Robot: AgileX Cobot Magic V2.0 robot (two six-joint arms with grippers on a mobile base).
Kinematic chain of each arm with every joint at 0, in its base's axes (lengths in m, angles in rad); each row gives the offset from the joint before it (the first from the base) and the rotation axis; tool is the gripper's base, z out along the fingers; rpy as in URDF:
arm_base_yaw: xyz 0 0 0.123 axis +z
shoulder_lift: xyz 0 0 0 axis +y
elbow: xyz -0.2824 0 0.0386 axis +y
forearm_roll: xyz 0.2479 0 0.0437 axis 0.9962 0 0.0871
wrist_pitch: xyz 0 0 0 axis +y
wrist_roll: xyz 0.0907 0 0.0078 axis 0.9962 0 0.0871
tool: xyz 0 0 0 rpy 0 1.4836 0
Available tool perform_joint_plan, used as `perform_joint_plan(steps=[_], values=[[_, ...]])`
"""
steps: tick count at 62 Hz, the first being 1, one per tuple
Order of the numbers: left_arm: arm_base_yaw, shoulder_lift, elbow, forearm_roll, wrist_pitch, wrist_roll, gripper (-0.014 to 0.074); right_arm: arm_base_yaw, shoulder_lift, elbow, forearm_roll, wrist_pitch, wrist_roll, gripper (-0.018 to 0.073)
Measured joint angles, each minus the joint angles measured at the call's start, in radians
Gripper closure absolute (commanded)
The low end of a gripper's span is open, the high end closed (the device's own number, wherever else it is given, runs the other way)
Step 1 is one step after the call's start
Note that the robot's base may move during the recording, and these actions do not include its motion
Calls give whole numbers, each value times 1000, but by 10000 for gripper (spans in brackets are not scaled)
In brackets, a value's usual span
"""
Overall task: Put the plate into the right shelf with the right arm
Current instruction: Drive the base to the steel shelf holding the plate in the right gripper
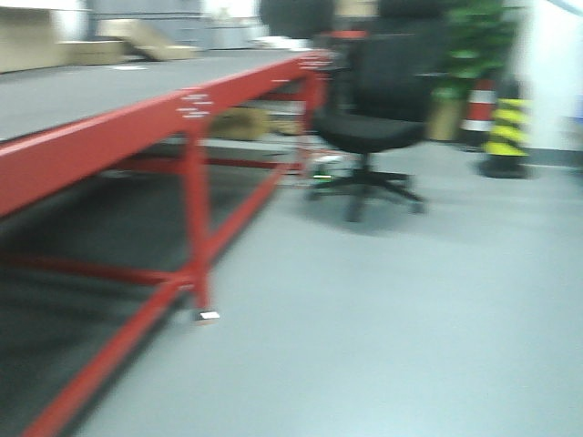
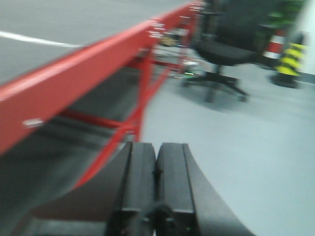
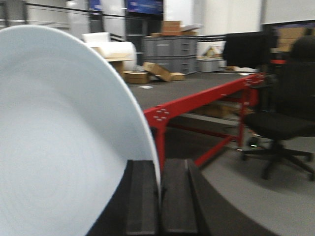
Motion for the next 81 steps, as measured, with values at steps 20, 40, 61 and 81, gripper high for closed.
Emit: perform_joint_plan(steps=[20, 40, 61, 81], values=[[0, 0, 0, 0, 0, 0, 643, 0, 0, 0, 0, 0, -2, 504], [0, 0, 0, 0, 0, 0, 643, 0, 0, 2, 2, 0, -2, 504], [0, 0, 0, 0, 0, 0, 643, 0, -2, 2, 2, 0, -2, 504], [0, 0, 0, 0, 0, 0, 643, 0, -2, 2, 2, 0, -2, 504]])
